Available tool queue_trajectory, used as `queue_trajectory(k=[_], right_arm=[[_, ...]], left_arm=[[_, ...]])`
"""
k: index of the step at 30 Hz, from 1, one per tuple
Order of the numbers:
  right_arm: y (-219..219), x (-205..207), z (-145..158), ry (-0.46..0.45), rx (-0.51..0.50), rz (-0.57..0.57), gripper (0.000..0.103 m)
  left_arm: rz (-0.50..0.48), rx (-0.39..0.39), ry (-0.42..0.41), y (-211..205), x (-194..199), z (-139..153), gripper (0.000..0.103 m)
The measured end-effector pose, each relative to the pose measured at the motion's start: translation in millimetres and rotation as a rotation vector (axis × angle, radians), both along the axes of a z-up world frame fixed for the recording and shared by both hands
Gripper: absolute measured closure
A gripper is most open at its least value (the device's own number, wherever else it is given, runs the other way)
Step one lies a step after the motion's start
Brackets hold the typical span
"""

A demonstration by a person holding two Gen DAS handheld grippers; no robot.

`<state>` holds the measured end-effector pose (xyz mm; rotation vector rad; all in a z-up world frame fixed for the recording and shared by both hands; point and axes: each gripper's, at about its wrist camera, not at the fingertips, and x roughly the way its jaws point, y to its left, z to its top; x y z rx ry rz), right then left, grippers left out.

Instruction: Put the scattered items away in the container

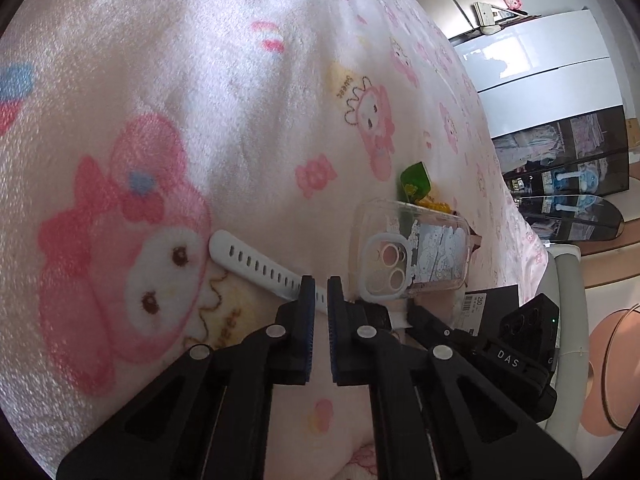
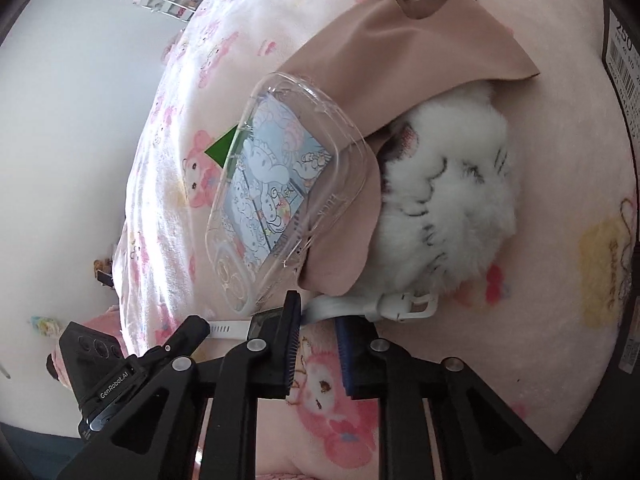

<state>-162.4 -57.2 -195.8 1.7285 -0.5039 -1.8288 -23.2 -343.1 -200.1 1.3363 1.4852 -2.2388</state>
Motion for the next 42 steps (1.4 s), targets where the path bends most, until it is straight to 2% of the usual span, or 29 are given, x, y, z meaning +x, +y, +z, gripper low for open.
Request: queue_trajectory(k=[2, 4, 6, 8, 10, 11, 12, 14, 16, 18, 19, 22, 24, 27, 30, 34, 36, 37, 39, 42], right_arm=[[1.0, 2.6, 4.2, 0.016, 0.004, -0.004, 0.091], [2.0, 4.7, 6.5, 0.030, 0.005, -0.006, 0.093], [1.4, 6.1, 9.3, 0.046, 0.012, 0.000, 0.093], [0.1, 7.9, 13.4, 0.067, 0.022, 0.008, 0.093], [0.3, 9.7, 17.4, 0.083, 0.023, 0.017, 0.094], [0.4, 10.4, 19.6, 0.089, 0.020, 0.021, 0.095], [-0.2, 12.1, 22.2, 0.097, 0.019, 0.025, 0.095], [1.1, 15.5, 27.3, 0.118, 0.023, 0.029, 0.096], [2.7, 16.6, 32.1, 0.134, 0.018, 0.028, 0.097], [2.9, 17.6, 35.2, 0.145, 0.022, 0.022, 0.097], [1.9, 18.2, 35.8, 0.146, 0.025, 0.019, 0.097], [0.8, 18.9, 33.7, 0.137, 0.040, 0.022, 0.097], [-0.7, 18.0, 28.0, 0.129, 0.051, 0.016, 0.097], [-7.4, 12.4, 11.8, 0.066, 0.084, 0.021, 0.096], [-14.0, 8.9, 2.1, 0.033, 0.109, 0.003, 0.093], [-21.7, 7.3, -5.9, 0.009, 0.105, -0.007, 0.092], [-26.5, 7.1, -6.6, 0.014, 0.104, 0.004, 0.092], [-28.3, 6.2, -7.0, 0.014, 0.102, 0.008, 0.092], [-32.4, 5.1, -4.5, 0.035, 0.085, 0.025, 0.092], [-38.3, 8.4, 7.3, 0.082, 0.056, 0.053, 0.098]], left_arm=[[-0.001, 0.023, -0.007, 2.6, 7.8, 2.1, 0.096], [0.000, 0.029, -0.006, 3.7, 12.1, 3.7, 0.088], [0.022, 0.045, 0.018, 0.5, 11.4, 1.5, 0.075], [0.050, 0.053, 0.021, -5.1, 4.8, -5.3, 0.071], [0.065, 0.041, 0.003, -8.8, -4.5, -13.3, 0.073], [0.062, 0.026, -0.012, -8.2, -8.6, -14.5, 0.080], [0.059, -0.005, -0.019, -6.5, -11.2, -12.2, 0.092], [0.044, -0.057, -0.006, -2.7, -11.9, -3.3, 0.098], [0.033, -0.060, 0.030, -0.2, -10.0, 4.0, 0.099], [0.024, -0.060, 0.013, -0.5, -9.2, 3.6, 0.099], [0.035, -0.041, 0.008, -2.8, -8.5, 0.0, 0.099], [0.065, 0.044, 0.006, -10.6, -6.6, -14.3, 0.088], [0.063, 0.051, 0.015, -12.7, -13.8, -18.4, 0.073], [0.035, 0.055, -0.060, -8.1, -21.6, -17.9, 0.071], [0.001, 0.083, -0.080, -3.3, -16.7, -16.5, 0.067], [0.024, 0.109, -0.054, -7.9, -13.8, -26.8, 0.067], [0.063, 0.119, -0.020, -16.5, -16.7, -31.0, 0.070], [0.071, 0.099, -0.013, -18.6, -18.4, -29.3, 0.074], [0.072, 0.016, -0.015, -16.1, -21.4, -20.0, 0.098], [0.064, -0.049, 0.025, -4.7, -18.6, -2.7, 0.102]])
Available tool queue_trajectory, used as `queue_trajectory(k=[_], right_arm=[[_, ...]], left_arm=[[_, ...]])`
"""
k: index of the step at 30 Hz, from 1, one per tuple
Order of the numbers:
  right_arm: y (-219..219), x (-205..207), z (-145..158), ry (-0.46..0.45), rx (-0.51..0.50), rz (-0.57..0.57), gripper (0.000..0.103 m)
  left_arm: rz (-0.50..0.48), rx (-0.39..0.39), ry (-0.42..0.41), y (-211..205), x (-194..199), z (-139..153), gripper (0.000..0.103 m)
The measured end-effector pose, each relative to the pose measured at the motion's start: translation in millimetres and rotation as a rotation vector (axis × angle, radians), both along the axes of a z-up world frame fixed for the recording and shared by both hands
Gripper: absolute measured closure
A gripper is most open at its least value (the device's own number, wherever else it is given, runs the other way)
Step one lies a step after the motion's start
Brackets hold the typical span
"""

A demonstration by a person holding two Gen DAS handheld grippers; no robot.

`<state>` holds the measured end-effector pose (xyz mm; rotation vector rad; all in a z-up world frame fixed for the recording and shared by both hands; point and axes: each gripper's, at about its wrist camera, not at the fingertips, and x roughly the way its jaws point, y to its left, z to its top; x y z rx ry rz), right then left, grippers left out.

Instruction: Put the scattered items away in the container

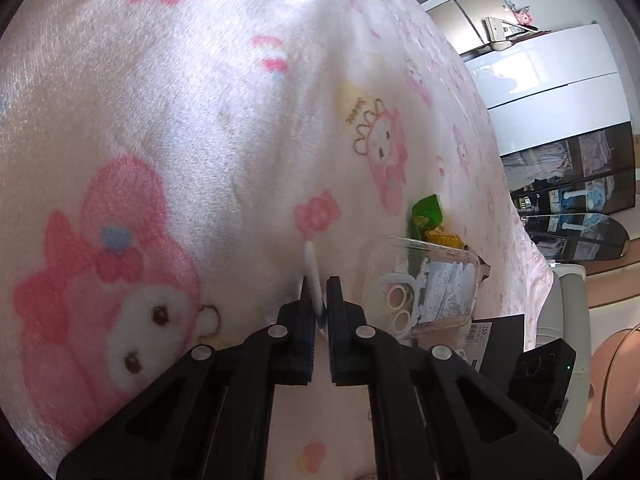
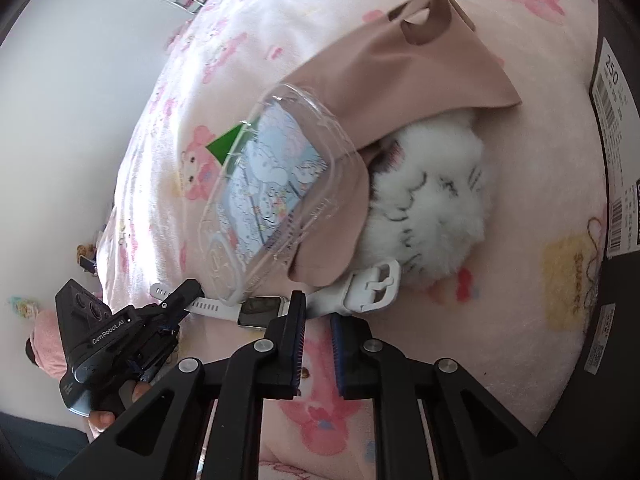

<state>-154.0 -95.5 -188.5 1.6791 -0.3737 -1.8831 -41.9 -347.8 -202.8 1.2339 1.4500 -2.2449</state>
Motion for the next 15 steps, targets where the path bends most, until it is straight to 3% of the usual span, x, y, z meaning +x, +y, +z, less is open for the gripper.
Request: queue_trajectory(k=[9, 15], right_arm=[[1.7, 17.3, 48.9, 0.087, -0.084, -0.018, 0.100], [61.5, 26.4, 95.6, 0.165, -0.153, -0.068, 0.100]], left_arm=[[-0.096, -0.100, 0.160, 34.1, 21.7, 77.9, 0.102], [-0.221, -0.140, 0.255, 73.1, 15.4, 134.5, 0.102]])
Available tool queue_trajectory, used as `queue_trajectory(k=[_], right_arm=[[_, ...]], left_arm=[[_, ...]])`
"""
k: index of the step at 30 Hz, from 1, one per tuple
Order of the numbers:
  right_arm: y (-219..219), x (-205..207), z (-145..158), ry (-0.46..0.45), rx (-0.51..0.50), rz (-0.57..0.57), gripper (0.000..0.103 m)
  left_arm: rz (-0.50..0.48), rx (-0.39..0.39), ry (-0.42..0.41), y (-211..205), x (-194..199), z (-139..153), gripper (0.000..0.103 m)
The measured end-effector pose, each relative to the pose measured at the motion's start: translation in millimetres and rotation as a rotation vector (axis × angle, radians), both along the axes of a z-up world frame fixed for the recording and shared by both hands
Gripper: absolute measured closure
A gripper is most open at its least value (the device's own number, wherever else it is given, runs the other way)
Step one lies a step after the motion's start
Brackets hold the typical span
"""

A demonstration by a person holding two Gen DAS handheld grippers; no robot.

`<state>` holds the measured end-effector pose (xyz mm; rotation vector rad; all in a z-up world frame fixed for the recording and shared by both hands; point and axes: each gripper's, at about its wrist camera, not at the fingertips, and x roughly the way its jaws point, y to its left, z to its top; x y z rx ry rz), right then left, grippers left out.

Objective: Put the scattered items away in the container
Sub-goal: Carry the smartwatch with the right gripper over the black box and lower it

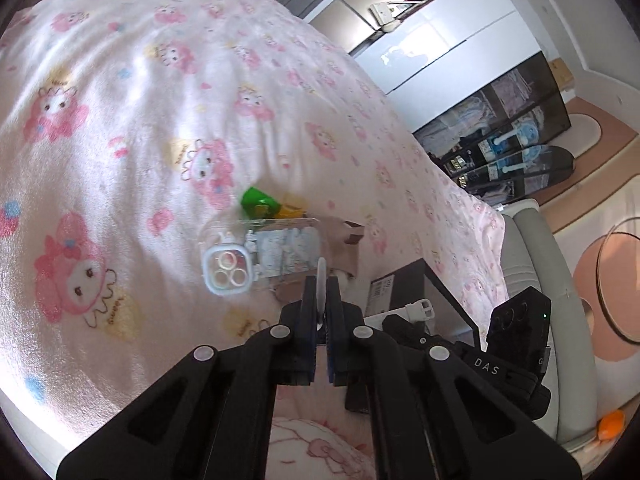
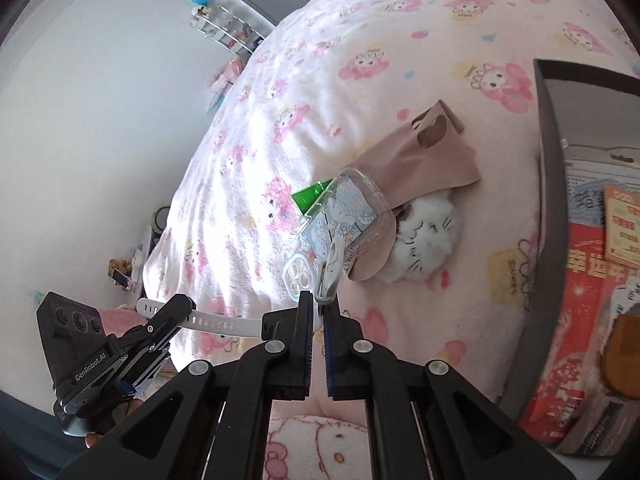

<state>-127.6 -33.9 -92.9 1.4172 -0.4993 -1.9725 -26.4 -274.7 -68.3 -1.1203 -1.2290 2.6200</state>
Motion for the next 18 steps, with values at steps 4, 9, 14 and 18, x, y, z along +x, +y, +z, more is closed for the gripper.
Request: queue_trajectory(k=[4, 9, 14, 18], right_arm=[[47.8, 11.1, 27.4, 0.052, -0.023, -0.055, 0.100], [149.2, 19.8, 43.0, 0.076, -0.023, -0.225, 0.100], [231.1, 20.7, 37.1, 0.071, 0.000, -0.376, 0.100], [278.5, 17.1, 35.7, 0.080, 0.049, -0.474, 0.100]], left_arm=[[-0.108, -0.012, 0.078, 43.2, -9.9, 32.6, 0.102], [-0.287, -0.011, 0.091, 118.0, -37.1, 38.7, 0.102], [-0.429, 0.023, 0.090, 194.9, -80.8, 31.4, 0.102], [-0.544, -0.001, 0.072, 255.4, -116.9, 25.7, 0.102]])
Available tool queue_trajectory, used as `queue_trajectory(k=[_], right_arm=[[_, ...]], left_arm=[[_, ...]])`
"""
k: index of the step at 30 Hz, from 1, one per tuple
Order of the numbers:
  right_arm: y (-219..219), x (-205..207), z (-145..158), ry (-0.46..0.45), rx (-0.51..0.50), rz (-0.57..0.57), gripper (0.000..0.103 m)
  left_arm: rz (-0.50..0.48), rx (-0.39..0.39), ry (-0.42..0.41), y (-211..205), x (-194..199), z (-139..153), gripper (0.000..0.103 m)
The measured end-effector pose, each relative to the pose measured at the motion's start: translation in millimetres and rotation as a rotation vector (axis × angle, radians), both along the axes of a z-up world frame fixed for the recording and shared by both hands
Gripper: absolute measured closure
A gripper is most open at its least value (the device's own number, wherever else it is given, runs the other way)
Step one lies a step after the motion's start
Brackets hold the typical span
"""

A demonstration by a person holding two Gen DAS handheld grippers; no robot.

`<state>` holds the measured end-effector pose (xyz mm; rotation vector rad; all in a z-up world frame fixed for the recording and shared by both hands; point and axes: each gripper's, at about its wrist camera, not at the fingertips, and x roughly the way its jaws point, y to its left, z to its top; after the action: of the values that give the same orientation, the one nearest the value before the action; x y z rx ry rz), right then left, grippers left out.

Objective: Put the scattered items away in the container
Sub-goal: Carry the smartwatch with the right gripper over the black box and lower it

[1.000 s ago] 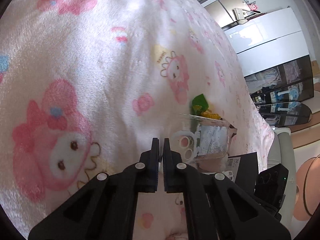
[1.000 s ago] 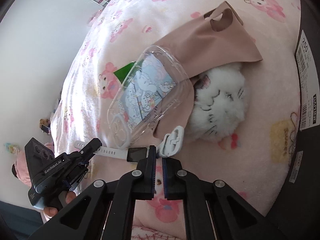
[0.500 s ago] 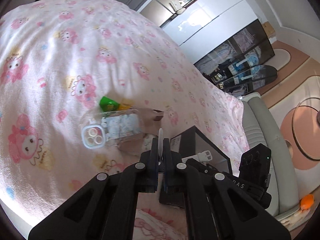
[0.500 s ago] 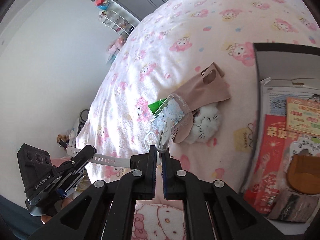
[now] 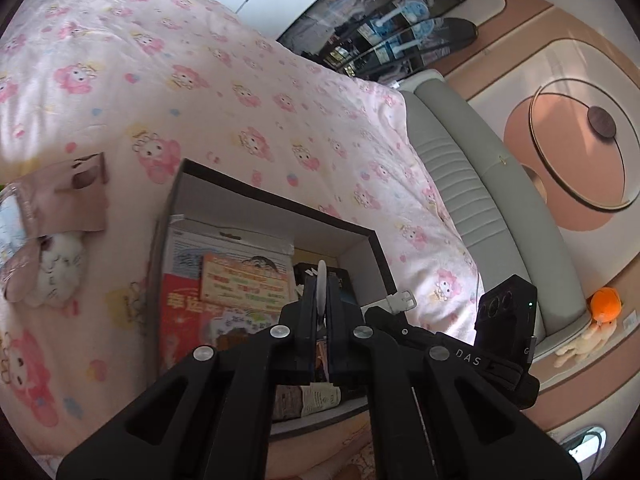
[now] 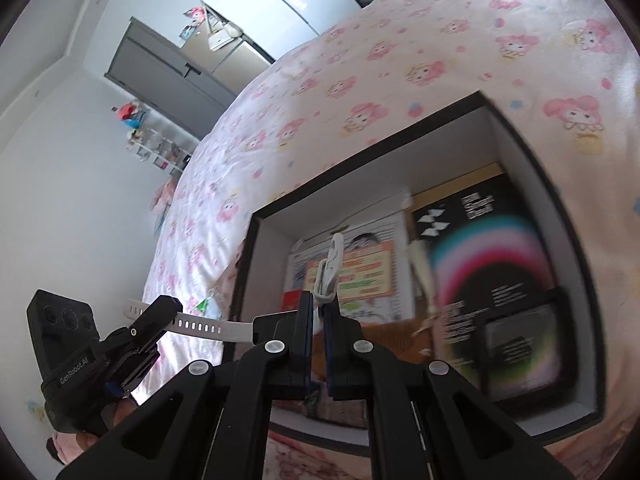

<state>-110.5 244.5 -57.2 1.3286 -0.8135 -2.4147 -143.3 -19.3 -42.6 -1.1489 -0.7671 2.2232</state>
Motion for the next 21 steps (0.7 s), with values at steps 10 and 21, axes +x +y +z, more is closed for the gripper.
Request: queue_trajectory(k=[10, 21], right_arm=[[31.7, -27.2, -34.1, -0.073, 0.128, -0.074, 0.100], [29.2, -29.8, -39.3, -0.145, 0.204, -0.083, 0.099]], left_arm=[[-0.078, -0.069, 0.005, 59.9, -21.9, -41.9, 0.102], [0.053, -0.116, -0.058, 23.5, -27.5, -60.2, 0.090]])
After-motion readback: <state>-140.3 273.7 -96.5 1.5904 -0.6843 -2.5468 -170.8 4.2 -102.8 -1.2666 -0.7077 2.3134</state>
